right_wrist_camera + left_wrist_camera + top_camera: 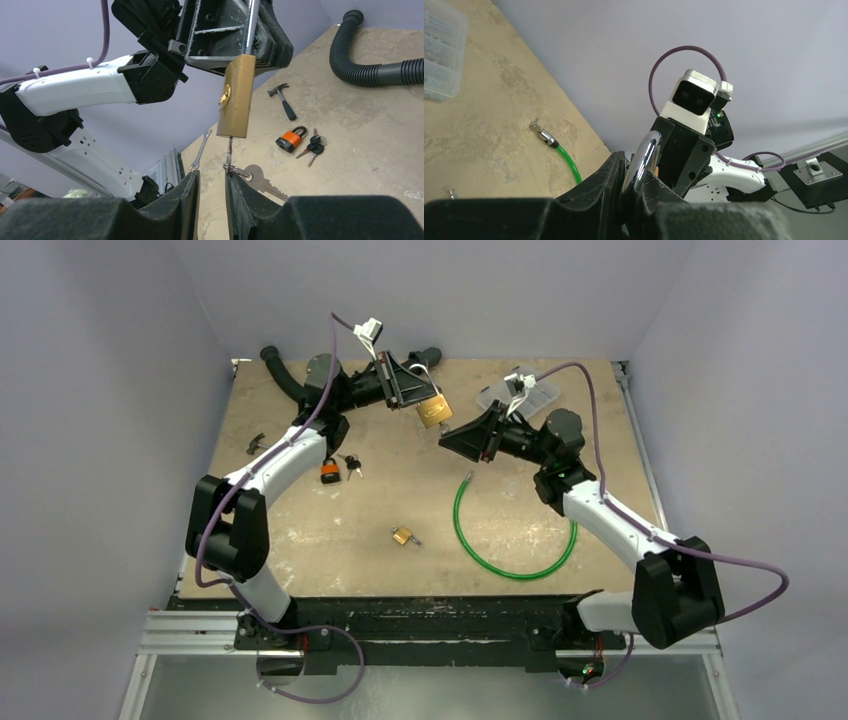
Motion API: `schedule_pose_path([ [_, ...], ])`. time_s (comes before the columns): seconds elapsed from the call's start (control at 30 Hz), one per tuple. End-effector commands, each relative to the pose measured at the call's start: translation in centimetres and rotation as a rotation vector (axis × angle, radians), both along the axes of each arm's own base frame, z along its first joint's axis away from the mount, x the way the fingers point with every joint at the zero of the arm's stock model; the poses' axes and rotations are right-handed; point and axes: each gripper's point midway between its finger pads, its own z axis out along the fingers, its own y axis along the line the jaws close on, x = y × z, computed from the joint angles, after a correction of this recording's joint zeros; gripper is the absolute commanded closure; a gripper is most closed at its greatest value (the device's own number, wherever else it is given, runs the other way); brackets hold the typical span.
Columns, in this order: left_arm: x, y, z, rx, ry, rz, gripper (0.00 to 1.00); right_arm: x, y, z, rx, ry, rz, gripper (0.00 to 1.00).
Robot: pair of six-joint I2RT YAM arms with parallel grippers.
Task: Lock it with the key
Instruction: Lock the lock.
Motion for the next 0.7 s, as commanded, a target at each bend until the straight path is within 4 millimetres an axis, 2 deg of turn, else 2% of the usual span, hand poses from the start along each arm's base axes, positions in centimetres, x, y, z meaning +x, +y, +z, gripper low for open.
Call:
schedule_pose_path([
  [0.0,-1.6,0.5,4.4,-0.075,-0.120,-0.014,1.00,0.3,0.1,1.7,0.036,-0.041,-0.007,0.68],
  [0.13,-1.7,0.4,4.2,-0.076,-0.113,-0.018,1.00,0.8,0.1,1.6,0.033,-0.038,-0.020,0.65],
  [0.5,-2.1,0.4,3.7,-0.072,-0.113,-0.039,1.00,-2.1,-0.8,2.7,-0.048,-0.155,0.080,0.57],
  [0.67,-2.0,0.2,3.7,-0.084,-0.104,-0.046,1.00,-1.8,-1.1,2.8,-0.068,-0.125,0.061,0.57],
])
